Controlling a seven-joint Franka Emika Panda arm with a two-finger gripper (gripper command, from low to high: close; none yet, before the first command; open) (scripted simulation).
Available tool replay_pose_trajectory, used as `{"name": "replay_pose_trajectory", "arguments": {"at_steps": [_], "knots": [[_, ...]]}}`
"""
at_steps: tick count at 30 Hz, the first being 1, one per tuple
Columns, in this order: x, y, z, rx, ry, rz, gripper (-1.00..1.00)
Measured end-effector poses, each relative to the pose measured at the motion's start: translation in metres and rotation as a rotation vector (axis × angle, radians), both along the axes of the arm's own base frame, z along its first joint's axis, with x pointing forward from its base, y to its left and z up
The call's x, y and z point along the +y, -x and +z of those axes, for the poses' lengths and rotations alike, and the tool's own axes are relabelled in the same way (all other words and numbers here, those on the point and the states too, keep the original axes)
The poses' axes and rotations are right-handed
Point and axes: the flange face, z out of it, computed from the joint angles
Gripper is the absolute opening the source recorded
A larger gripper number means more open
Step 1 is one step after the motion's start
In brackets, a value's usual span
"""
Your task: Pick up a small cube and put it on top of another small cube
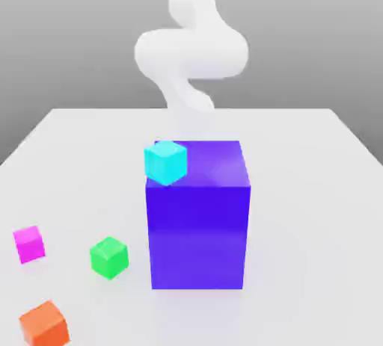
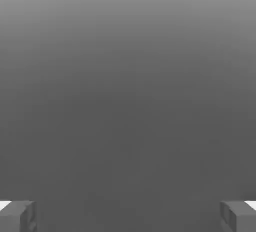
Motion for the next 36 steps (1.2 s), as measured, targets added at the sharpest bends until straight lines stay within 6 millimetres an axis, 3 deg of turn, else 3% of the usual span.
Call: {"name": "replay_pose_trajectory", "arguments": {"at_steps": [4, 9, 17, 24, 30, 36], "knots": [[-0.032, -0.031, -0.047, 0.065, -0.076, -0.23, 0.0], [-0.08, -0.056, -0.107, 0.127, -0.171, -0.507, 0.0], [-0.163, -0.063, -0.209, 0.197, -0.333, -0.951, 0.0], [-0.23, -0.04, -0.299, 0.233, -0.486, -1.339, 0.0], [-0.278, 0.001, -0.373, 0.245, -0.631, -1.683, 0.0], [-0.304, 0.047, -0.44, 0.249, -0.787, -2.01, 0.0]]}}
